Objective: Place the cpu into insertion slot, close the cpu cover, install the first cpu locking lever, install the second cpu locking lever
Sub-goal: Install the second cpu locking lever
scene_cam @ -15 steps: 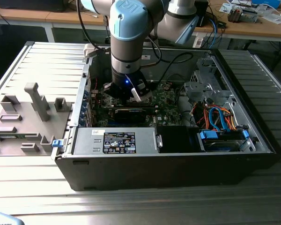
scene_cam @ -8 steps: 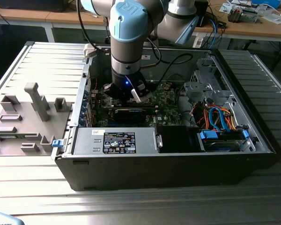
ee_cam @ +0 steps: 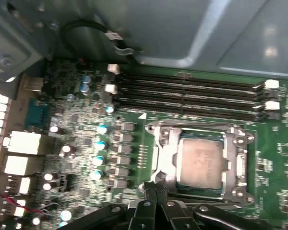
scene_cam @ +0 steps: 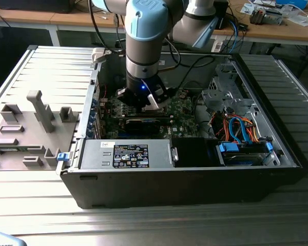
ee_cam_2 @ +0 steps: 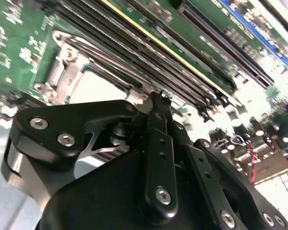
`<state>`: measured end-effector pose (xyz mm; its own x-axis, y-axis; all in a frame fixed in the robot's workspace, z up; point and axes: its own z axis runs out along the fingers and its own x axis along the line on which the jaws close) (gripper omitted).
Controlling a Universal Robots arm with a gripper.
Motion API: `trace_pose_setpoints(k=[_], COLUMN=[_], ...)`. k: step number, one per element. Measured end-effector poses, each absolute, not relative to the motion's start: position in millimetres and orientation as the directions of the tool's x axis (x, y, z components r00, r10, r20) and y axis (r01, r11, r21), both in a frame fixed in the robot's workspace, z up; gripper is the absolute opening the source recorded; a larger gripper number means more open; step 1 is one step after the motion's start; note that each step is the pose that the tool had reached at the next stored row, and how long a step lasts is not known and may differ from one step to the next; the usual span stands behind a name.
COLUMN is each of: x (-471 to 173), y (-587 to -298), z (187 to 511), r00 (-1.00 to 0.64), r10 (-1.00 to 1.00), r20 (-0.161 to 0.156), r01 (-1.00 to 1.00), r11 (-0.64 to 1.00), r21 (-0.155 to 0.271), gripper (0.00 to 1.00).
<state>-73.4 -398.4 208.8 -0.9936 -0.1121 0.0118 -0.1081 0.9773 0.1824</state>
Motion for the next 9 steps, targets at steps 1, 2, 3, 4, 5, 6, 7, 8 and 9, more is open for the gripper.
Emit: trace_pose_setpoints(k=[1,2,3,4,5,6,7,8,9], x=[-68.6,-65.2,-61.2,-57.6,-52.7,-49.5,-45.2,-42.3,-38.5], y=[-398.2,-398.1,-398.0,-397.8,-397.7,-397.6,-397.4,-396.9,-394.7], z=[208.8,208.8,208.8,208.9,208.9,208.8,208.9,208.9,208.9], r00=[-0.994,-0.994,-0.993,-0.993,-0.993,-0.993,-0.993,-0.993,-0.993], r10=[-0.112,-0.112,-0.112,-0.112,-0.112,-0.112,-0.112,-0.112,-0.112], r20=[0.015,0.018,0.021,0.024,0.029,0.032,0.036,0.038,0.040], r01=[-0.107,-0.107,-0.106,-0.106,-0.105,-0.104,-0.104,-0.103,-0.103], r11=[0.977,0.977,0.977,0.977,0.977,0.977,0.977,0.977,0.979], r21=[0.183,0.183,0.183,0.184,0.184,0.185,0.185,0.184,0.179], gripper=[0.11,0.11,0.11,0.11,0.11,0.11,0.11,0.11,0.11])
